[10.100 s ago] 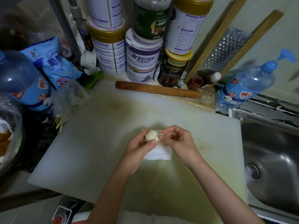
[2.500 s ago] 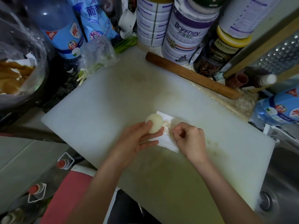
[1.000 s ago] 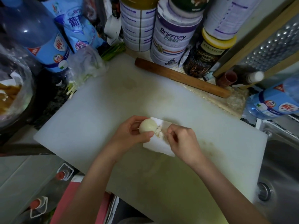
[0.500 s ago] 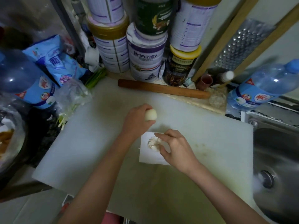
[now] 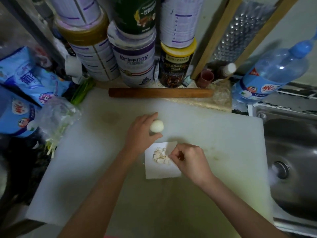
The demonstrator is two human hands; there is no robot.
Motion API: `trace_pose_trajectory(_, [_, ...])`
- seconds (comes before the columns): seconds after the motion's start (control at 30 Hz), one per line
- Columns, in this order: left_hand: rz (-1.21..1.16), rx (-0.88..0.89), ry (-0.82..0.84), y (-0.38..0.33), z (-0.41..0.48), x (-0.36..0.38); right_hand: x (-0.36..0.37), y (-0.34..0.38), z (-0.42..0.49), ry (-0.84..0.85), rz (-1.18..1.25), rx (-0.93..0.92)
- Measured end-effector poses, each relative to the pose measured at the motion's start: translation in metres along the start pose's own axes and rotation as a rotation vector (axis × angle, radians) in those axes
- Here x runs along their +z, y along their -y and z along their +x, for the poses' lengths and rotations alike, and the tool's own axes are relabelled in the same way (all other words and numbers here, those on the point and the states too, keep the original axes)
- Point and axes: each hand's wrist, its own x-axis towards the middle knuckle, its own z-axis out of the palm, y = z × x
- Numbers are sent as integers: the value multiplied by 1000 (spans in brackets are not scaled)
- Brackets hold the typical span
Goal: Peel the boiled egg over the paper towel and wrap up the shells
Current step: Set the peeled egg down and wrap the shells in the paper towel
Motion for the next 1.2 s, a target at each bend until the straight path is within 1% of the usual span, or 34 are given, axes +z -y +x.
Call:
trace_pose_trajectory(0.07, [-8, -18, -13, 2, -7, -5, 2, 3, 2, 23, -12, 1])
trace_pose_trajectory(0.17, [19, -58, -124, 6, -32, -16, 4, 7, 4, 79, -14, -84])
trace_pose_trajectory(0.23, [54, -117, -176, 9, -54, -20, 3, 8, 4, 61, -27, -140])
trace_pose_trajectory(0.27, [64, -148, -168, 11, -64, -21, 2, 8, 3, 33, -42, -153])
trace_pose_trajectory(0.33, [79, -174, -77, 14, -82, -21, 2, 9, -1, -21, -89, -126])
trace_pose_trajectory(0.43, [116, -122, 57, 17, -100, -16, 4, 12, -3, -104, -159, -79])
trace_pose_trajectory(0.5, [121, -78, 66, 15, -104, -17, 5, 13, -4, -128, -152, -86])
trace_pose_trajectory(0.67, [248, 145, 13, 13, -101, -16, 9, 15, -8, -39, -155, -117])
trace_pose_trajectory(0.8, [318, 211, 71, 15, -100, -16, 13, 14, -12, -44, -158, -90])
trace_pose_trajectory(0.93, [511, 316, 185, 9, -95, -18, 14, 14, -15, -62, -139, -71])
trace_pose_trajectory(1.0, [607, 287, 245, 3, -90, -17, 14, 15, -17, -63, -128, -59])
trace_pose_trajectory(1.1, [624, 258, 330, 5, -84, -13, 14, 16, -20, -82, -98, -35])
trace_pose_trajectory(1.17, [539, 224, 332, 12, -83, -20, 13, 15, -22, -99, -74, -22])
trace_pose_trajectory(1.2, [429, 184, 296, 17, -84, -25, 13, 15, -22, -108, -58, -21])
